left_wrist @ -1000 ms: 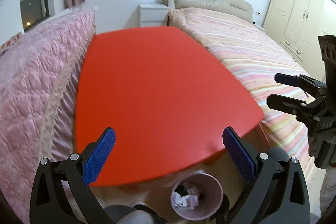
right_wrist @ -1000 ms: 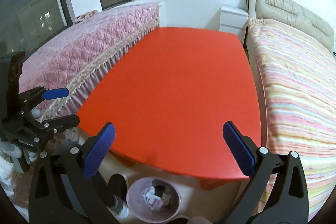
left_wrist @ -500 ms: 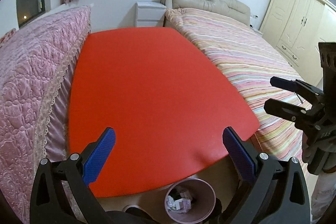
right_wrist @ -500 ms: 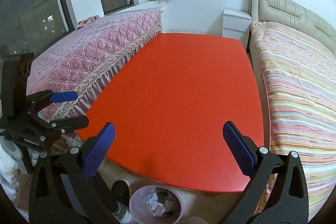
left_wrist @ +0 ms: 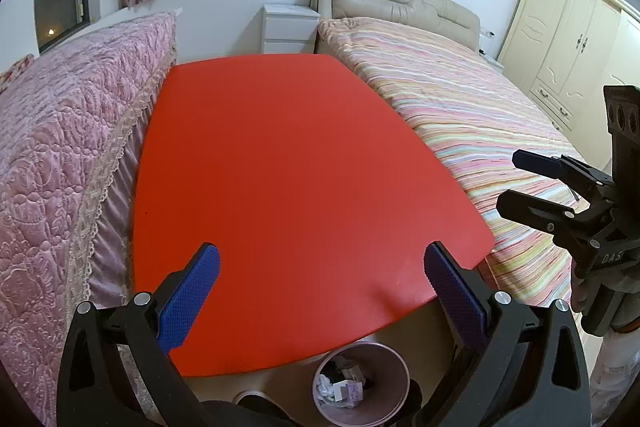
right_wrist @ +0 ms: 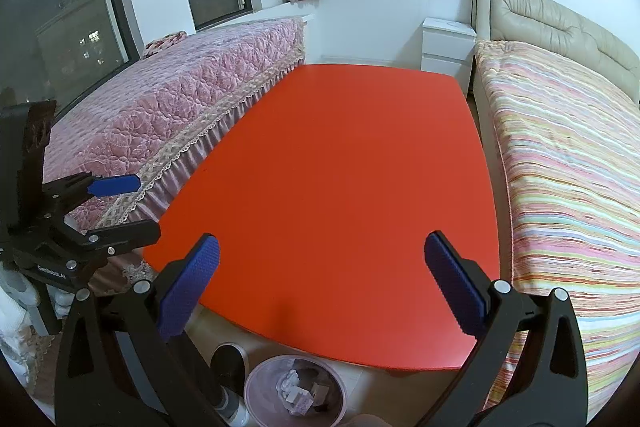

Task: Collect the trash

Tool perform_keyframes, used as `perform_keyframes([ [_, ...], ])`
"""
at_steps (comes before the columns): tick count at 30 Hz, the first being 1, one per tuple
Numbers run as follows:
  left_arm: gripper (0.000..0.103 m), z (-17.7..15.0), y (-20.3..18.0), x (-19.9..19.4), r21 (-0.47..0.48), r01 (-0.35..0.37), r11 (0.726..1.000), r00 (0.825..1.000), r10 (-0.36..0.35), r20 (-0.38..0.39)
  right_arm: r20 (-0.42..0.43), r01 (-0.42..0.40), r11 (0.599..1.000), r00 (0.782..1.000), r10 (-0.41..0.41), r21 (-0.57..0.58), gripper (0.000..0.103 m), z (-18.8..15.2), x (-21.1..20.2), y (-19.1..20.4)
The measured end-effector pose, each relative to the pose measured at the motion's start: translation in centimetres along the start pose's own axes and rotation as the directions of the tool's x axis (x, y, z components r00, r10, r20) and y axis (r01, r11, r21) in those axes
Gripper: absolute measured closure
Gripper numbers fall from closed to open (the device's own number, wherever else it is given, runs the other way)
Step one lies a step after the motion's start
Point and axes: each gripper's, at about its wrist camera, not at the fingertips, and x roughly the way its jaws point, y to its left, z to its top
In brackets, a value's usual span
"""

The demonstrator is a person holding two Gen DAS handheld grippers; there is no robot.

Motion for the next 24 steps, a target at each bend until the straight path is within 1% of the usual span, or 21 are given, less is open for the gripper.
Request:
perform_keyframes([
  [24,0.006,0.0,-0.42,-0.05,0.005,0.018,1.0,1.0,-0.018,0.003,-0.002,0.009,1.0,1.0,-0.009,0.001,0.003,-0.33,-0.42,-0.49],
])
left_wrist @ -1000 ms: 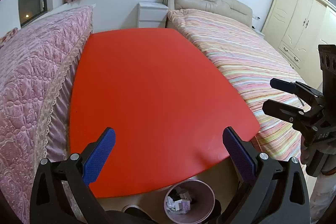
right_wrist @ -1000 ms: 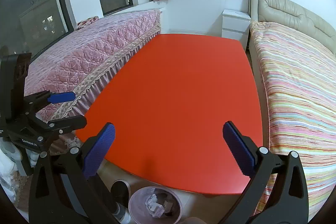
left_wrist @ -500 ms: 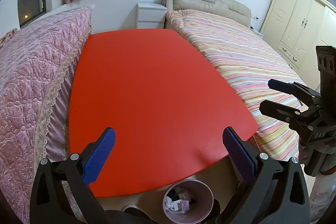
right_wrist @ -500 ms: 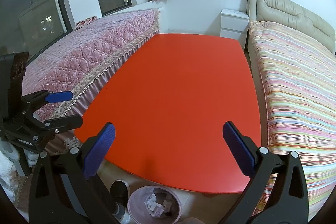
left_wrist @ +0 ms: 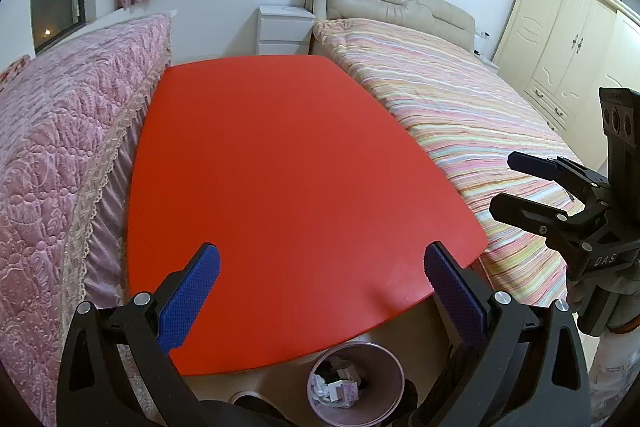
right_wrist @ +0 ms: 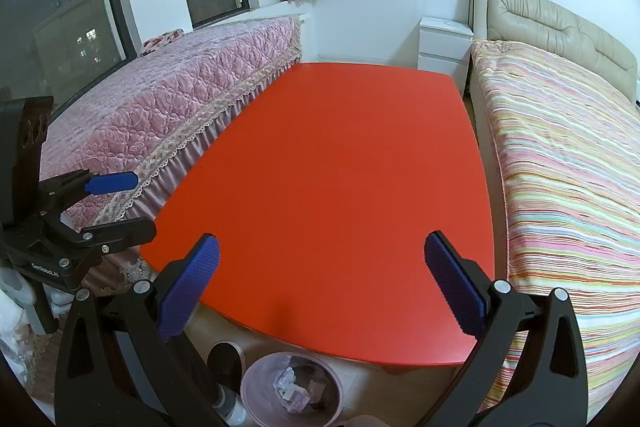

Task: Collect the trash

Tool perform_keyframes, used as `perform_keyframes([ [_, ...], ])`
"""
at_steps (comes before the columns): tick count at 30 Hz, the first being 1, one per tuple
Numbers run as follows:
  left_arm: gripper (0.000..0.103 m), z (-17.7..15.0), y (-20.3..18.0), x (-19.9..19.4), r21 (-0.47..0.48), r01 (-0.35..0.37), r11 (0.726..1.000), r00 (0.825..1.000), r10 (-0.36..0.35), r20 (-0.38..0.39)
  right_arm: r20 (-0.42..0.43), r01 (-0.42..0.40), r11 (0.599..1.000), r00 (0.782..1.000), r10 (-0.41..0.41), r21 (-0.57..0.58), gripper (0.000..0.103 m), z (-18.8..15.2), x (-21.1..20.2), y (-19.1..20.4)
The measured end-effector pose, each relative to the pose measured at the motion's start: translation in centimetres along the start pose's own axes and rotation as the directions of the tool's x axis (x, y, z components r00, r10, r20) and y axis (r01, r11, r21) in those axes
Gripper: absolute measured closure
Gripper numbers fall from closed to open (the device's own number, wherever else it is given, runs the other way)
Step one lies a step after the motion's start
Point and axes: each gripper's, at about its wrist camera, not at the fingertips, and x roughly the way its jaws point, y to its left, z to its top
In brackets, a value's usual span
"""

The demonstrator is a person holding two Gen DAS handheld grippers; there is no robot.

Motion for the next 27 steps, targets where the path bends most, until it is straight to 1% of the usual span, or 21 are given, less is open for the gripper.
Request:
perform_keyframes([
  [27,0.006,0.07,-0.53,-0.13,0.015,0.017,1.0,1.0,-0.017,-0.002,-0.007,0.002,1.0,1.0,-0.002,-0.003,0.003,-0.3,-0.08,-0.03],
])
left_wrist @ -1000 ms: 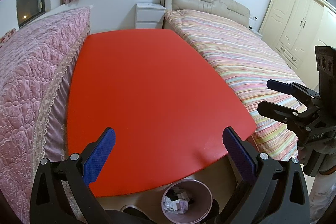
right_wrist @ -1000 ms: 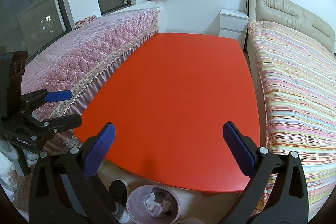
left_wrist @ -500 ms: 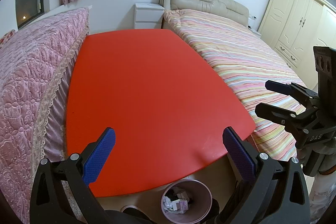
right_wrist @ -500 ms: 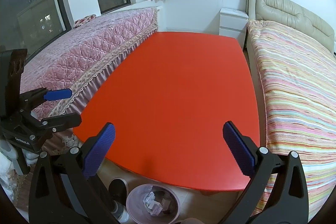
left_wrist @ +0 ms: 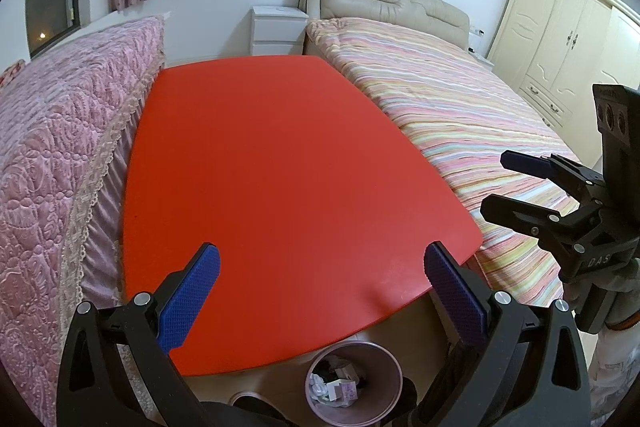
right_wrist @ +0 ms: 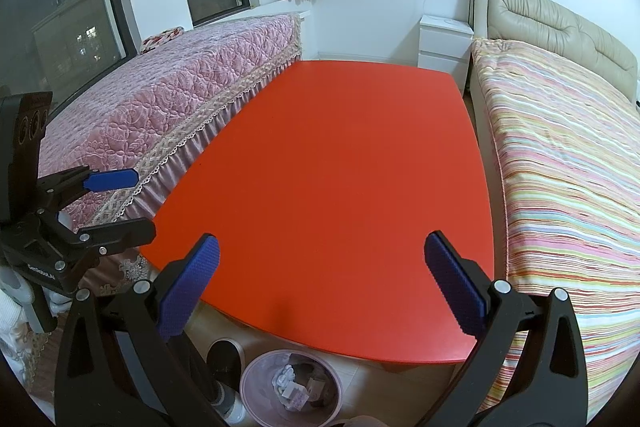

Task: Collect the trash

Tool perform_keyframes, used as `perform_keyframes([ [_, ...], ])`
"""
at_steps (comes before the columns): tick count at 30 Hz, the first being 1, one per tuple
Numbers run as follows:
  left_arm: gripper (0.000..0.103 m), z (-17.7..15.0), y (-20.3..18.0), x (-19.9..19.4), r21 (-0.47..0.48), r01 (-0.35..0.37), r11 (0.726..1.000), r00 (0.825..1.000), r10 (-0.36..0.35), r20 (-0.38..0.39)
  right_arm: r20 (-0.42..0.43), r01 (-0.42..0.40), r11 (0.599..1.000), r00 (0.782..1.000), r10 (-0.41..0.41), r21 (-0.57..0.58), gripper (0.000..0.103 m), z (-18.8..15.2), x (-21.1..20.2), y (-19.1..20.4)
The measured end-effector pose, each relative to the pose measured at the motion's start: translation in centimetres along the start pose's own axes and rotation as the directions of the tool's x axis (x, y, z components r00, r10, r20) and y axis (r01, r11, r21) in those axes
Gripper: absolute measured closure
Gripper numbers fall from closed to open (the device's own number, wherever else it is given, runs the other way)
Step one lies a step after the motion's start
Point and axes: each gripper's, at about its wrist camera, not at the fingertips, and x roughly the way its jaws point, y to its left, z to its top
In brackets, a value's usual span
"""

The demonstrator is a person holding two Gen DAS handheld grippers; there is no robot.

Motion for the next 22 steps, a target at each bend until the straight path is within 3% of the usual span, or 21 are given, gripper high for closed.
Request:
perform_keyframes([
  [14,0.006,-0.4,-0.4,-0.1,0.011,0.005,1.0,1.0,-0.005,0.0,-0.001,0.0,1.0,1.0,0.0,-0.001,0.003,-0.1,0.0,0.1],
  [22,0.006,-0.6,0.2,-1.5,-0.008,-0.07,0.998,0.998,0.07,-0.001,0.007,-0.031,0.999,0.999,0.031,-0.045,0.003,0.1,-0.5,1.6],
])
